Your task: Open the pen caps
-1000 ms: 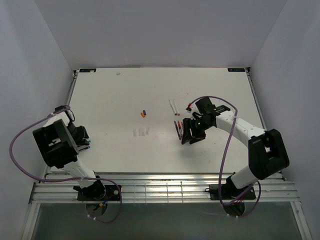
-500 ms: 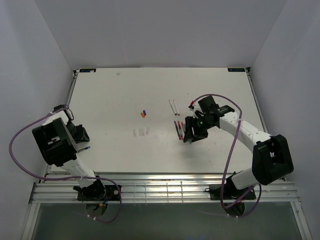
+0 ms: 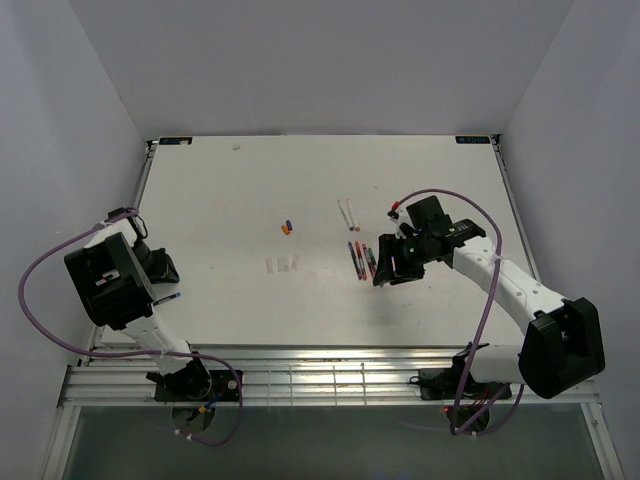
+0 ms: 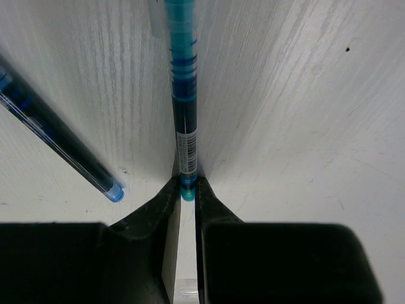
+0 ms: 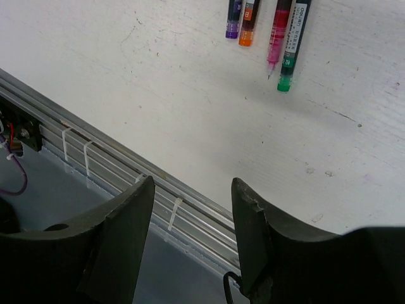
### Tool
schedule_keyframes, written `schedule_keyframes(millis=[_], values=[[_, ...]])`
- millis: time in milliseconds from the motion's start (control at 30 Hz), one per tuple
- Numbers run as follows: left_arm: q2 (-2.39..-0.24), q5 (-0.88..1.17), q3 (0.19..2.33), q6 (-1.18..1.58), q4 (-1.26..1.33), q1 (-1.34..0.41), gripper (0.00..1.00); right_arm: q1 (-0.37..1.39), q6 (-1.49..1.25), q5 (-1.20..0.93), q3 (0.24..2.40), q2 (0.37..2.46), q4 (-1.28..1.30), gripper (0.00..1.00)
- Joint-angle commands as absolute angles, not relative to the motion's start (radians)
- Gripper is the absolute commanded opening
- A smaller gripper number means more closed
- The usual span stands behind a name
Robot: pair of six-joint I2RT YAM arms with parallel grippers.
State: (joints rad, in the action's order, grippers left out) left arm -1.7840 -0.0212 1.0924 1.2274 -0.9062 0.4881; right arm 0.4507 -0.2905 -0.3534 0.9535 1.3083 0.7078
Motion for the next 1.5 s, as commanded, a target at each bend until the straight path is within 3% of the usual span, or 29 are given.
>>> schedule_keyframes(millis=[0, 433, 667, 933, 1267, 1467], values=[[-1.822, -0.074, 1.072, 1.224, -0.856, 0.463, 0.00, 0.445, -0.319, -0.333, 0.943, 1.256, 0.719, 0.58], [-1.787, -0.040, 1.328, 1.197, -0.931, 0.097, 0.00, 0.445, -0.342, -0.368, 0.980, 1.233, 0.733, 0.58], [-1.668, 0.015, 1.373, 1.016, -0.862, -0.121, 0.00, 0.445, -0.385, -0.518, 1.045, 1.296, 0.704, 0.58], [-1.451, 0.567, 1.159, 0.715, -0.370, -0.331, 0.00, 0.446, -0.477, -0.673, 1.109, 1.370, 0.608, 0.58], [-1.266, 0.915, 0.919, 0.676, -0.132, -0.425, 0.00, 0.446, -0.647, -0.791, 1.131, 1.394, 0.387, 0.59], [-1.213, 0.966, 0.870, 0.693, -0.129, -0.449, 0.00, 0.454, -0.752, -0.782, 1.134, 1.384, 0.238, 0.59]])
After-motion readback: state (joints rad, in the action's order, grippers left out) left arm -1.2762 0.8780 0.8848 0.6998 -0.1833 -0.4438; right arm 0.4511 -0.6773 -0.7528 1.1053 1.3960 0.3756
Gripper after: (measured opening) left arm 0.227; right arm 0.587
